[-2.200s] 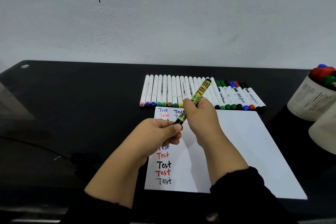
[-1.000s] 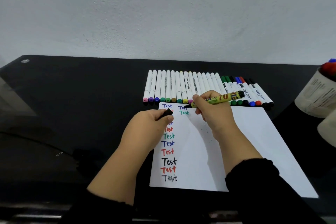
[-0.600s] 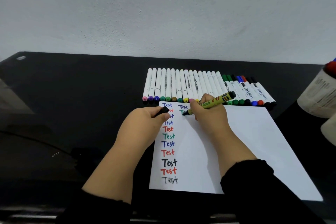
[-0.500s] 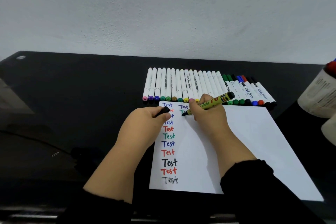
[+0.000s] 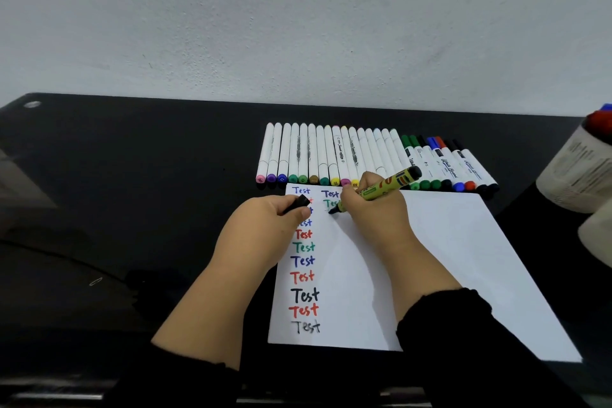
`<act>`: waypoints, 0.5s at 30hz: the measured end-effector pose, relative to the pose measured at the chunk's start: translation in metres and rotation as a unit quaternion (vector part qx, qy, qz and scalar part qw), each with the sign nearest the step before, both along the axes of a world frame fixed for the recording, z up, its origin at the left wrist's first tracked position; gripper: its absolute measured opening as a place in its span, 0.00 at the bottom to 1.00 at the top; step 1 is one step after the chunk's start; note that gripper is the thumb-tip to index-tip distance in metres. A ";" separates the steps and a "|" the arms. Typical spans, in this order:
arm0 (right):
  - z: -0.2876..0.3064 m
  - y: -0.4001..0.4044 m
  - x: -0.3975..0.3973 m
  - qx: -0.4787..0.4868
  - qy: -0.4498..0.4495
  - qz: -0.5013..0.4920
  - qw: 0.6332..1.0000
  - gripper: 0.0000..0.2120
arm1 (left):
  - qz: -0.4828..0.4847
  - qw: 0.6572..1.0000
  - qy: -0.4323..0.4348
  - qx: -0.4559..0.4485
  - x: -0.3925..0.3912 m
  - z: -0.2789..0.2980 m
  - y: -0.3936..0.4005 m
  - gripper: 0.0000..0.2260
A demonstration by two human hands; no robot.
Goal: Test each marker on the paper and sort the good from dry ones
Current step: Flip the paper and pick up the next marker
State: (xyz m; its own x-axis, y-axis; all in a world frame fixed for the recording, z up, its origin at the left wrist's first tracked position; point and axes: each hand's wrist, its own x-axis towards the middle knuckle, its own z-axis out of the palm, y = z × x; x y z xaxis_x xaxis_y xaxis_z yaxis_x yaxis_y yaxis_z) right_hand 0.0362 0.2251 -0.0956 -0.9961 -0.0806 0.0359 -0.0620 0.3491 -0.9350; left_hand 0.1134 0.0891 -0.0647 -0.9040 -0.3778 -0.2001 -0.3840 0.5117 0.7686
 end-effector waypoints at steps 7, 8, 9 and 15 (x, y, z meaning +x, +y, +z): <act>0.001 0.002 0.000 -0.040 0.006 -0.029 0.999 0.17 | 0.003 1.000 0.007 0.005 0.001 -0.001 0.000 0.17; 0.001 0.002 0.000 -0.041 0.008 -0.030 0.999 0.17 | 0.004 1.000 0.005 0.003 0.001 -0.001 0.000 0.17; 0.000 0.002 0.000 -0.034 0.009 -0.027 0.999 0.18 | 0.003 1.000 0.005 0.002 0.001 -0.001 0.000 0.17; 0.000 0.001 -0.001 -0.019 0.014 -0.031 0.999 0.18 | -0.001 1.000 0.006 -0.005 0.001 -0.001 0.001 0.17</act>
State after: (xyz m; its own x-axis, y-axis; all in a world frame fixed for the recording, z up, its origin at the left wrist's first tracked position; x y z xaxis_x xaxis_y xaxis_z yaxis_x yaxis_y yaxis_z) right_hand 0.0350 0.2257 -0.0961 -0.9978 -0.0166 0.0649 -0.0668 0.3174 -0.9459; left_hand 0.1145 0.0899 -0.0658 -0.9071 -0.3776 -0.1860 -0.3741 0.5206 0.7675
